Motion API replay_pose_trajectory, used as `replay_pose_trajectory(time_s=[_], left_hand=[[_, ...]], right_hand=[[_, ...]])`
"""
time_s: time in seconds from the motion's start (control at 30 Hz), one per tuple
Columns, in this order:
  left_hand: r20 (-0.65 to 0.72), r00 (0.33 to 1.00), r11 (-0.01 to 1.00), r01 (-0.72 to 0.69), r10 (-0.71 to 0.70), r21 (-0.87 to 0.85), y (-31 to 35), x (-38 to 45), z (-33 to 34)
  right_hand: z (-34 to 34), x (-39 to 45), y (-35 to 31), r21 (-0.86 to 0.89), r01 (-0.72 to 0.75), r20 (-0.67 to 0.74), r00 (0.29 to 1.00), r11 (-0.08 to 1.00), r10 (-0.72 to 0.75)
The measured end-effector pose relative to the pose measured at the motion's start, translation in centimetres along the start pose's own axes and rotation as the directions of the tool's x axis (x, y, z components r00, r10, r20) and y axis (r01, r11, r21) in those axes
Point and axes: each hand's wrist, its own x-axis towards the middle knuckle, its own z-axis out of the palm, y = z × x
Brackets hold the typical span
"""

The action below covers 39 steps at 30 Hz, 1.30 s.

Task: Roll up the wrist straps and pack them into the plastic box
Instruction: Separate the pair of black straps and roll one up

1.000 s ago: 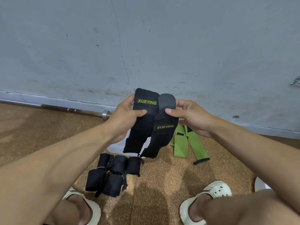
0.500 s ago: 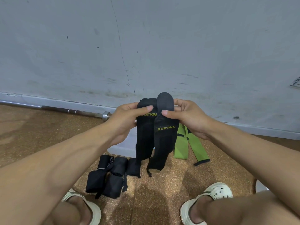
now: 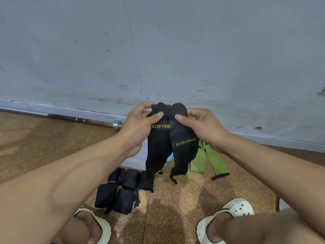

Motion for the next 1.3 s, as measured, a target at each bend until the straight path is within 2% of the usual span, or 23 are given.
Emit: replay_pose_trajectory(time_s=[0.13, 0.23, 0.3, 0.37, 0.4, 0.47, 0.57, 0.67, 0.73, 0.93, 1.03, 1.17, 1.23, 1.3], left_hand=[[-0.133, 0.990, 0.996, -0.059, 0.051, -0.059, -0.1, 0.2, 0.5], [-0.248, 0.969, 0.997, -0.036, 0.018, -0.071, -0.4, 0.5, 0.9], [-0.403, 0.914, 0.996, 0.018, -0.051, -0.084, -0.2, 1.1, 0.3], [-0.501, 0.860, 0.991, 0.040, -0.100, -0.128, 0.4, 1.8, -1.1], [-0.486, 0.867, 0.987, 0.045, -0.114, -0.152, 0.7, 2.0, -1.7], [-0.373, 0.918, 0.979, 0.068, -0.136, -0.191, 1.0, 1.9, -2.1], [-0.279, 0.951, 0.981, 0.085, -0.132, -0.176, 0.8, 1.3, -1.6], [-0.260, 0.959, 0.986, 0.080, -0.116, -0.147, 0.7, 1.1, -1.5], [-0.270, 0.954, 0.984, 0.093, -0.132, -0.152, 0.7, 1.1, -1.6], [-0.252, 0.951, 0.979, 0.149, -0.181, -0.143, 0.7, 1.4, -1.5], [-0.118, 0.971, 0.973, 0.192, -0.207, -0.126, 1.1, 1.2, -1.8], [0.032, 0.973, 0.959, 0.219, -0.228, 0.179, 0.3, -0.3, -1.1], [0.042, 0.983, 0.967, 0.167, -0.178, 0.192, -0.2, -0.6, -0.8], [-0.008, 0.995, 0.982, 0.099, -0.099, 0.162, -0.4, -0.4, -0.7]], right_hand=[[0.5, 0.0, -0.7, -0.153, 0.106, -0.084, 0.989, 0.982, -0.120], [1.1, -0.2, -0.7, -0.222, 0.194, -0.142, 0.963, 0.956, -0.228], [1.1, -0.3, -0.9, -0.273, 0.258, -0.193, 0.929, 0.927, -0.315], [0.6, -0.4, -1.3, -0.272, 0.255, -0.187, 0.932, 0.928, -0.311], [0.3, -0.4, -1.3, -0.238, 0.217, -0.141, 0.957, 0.947, -0.254], [-0.2, -0.4, -0.9, -0.130, 0.092, 0.023, 0.996, 0.987, -0.090], [-0.5, -0.4, 0.3, -0.088, -0.056, 0.254, 0.964, 0.995, 0.077], [-0.4, -0.3, 0.6, -0.153, -0.062, 0.311, 0.944, 0.986, 0.108], [0.0, -0.4, 0.4, -0.109, -0.077, 0.328, 0.938, 0.991, 0.109], [1.2, -0.4, -0.2, -0.004, -0.090, 0.325, 0.942, 0.996, 0.087], [1.6, 0.0, -0.6, 0.137, -0.140, 0.262, 0.960, 0.981, 0.100], [0.5, 0.9, -1.3, 0.355, -0.157, 0.168, 0.980, 0.921, 0.102], [0.1, 1.1, -1.4, 0.338, -0.129, 0.099, 0.990, 0.932, 0.101], [0.0, 0.9, -1.2, 0.260, -0.106, 0.039, 0.994, 0.960, 0.100]])
